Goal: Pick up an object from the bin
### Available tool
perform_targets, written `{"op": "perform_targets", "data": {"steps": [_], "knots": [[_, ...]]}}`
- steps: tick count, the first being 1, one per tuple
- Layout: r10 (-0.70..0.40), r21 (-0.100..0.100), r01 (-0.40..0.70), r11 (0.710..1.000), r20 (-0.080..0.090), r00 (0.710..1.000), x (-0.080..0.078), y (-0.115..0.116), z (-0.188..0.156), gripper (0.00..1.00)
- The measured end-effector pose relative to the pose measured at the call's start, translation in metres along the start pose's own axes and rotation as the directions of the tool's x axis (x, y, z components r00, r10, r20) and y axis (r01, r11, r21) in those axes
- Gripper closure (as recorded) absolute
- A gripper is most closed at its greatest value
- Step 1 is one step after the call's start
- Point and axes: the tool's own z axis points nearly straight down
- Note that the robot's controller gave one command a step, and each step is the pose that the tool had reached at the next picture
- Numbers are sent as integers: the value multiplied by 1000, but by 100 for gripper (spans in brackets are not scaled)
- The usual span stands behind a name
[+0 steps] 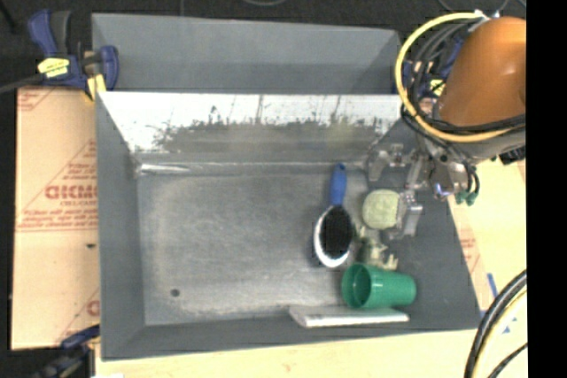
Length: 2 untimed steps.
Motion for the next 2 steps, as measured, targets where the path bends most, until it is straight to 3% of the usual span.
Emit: {"op": "perform_targets", "data": {"steps": [1,2], "knots": [[-3,2,3,1000,8,1000,-1,0,-4,0],[-44,4,44,999,18,999,-31,10,35,0]]}}
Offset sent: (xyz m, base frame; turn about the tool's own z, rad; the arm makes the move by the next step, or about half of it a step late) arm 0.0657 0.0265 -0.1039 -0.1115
